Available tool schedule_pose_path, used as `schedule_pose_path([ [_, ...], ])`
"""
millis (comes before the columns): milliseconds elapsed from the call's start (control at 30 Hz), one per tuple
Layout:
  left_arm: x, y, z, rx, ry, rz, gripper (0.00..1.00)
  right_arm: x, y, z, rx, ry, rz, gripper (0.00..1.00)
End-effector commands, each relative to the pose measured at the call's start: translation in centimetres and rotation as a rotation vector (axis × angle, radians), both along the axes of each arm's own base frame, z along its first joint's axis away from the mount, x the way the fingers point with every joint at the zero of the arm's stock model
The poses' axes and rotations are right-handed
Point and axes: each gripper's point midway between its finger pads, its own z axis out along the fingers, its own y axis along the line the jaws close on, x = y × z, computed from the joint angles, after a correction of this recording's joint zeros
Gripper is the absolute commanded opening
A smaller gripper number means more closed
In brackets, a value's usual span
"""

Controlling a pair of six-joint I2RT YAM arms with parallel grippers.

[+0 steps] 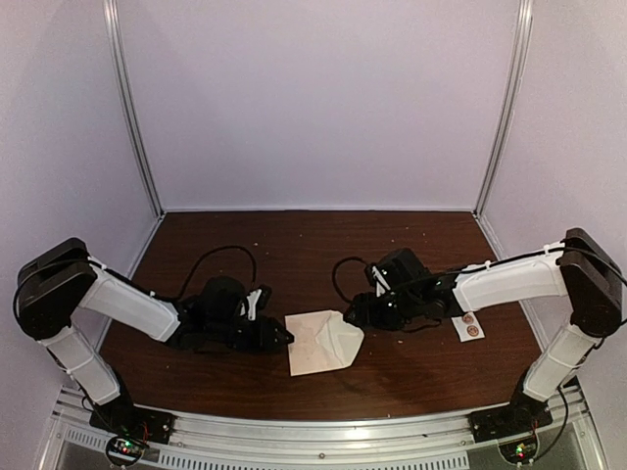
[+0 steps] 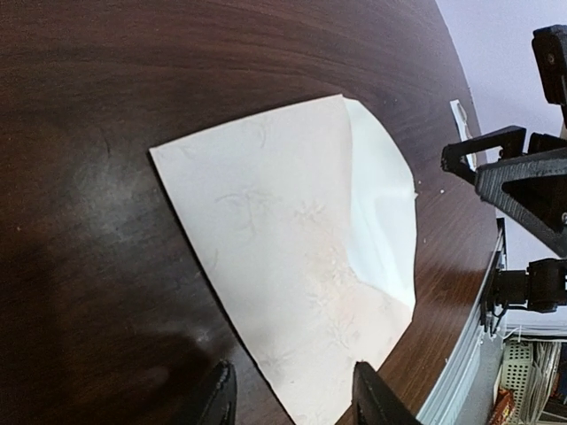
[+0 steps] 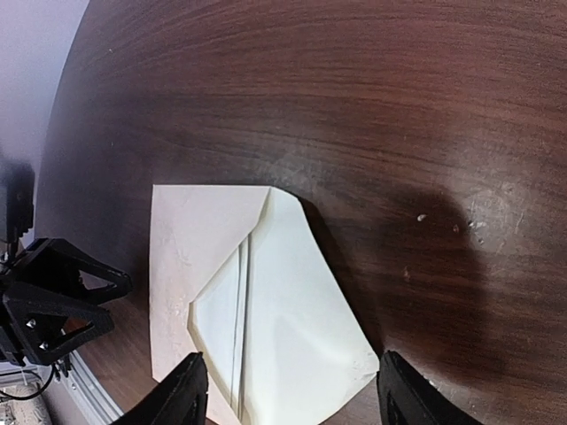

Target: Place the letter into the envelope and seal it

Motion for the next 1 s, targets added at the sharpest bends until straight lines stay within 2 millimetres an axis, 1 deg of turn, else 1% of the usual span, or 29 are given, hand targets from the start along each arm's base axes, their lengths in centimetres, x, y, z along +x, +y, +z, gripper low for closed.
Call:
schedule_pose_path([
  [0,0.4,-0.1,-0.2,0.004,-0.014,-0.001,0.45,0.6,-0.3,1.1,0.060,-0.011,0.052,0.66],
  [200,0.6,-0.3,-0.3,0.004,-0.014,-0.001,0.44,2.0,-1.0,0.4,0.083,0.012,0.080,0.66],
  [433,0.7,-0.8,-0.7,0.004,0.001,-0.013,0.42,3.0,-0.8,-0.4,0.102,0.035,0.121,0.64],
  [567,0.7,-1.2,-1.0,0.001,0.014,-0.024,0.40,2.8,-0.3,-1.3,0.113,0.071,0.145,0.60],
  [633,0.7,-1.3,-1.0,-0.001,0.012,-0.025,0.40,2.9,0.4,-1.2,0.141,0.065,0.170,0.58],
  [700,0.7,-1.4,-1.1,-0.009,0.018,-0.028,0.40,2.5,0.9,-1.7,0.159,0.095,0.198,0.55],
  [833,0.6,-1.7,-1.7,-0.007,0.034,-0.038,0.40,2.1,1.1,-2.1,0.169,0.113,0.214,0.53],
  [967,0.7,-1.8,-1.7,-0.008,0.033,-0.038,0.40,1.8,1.1,-2.4,0.169,0.131,0.218,0.52],
])
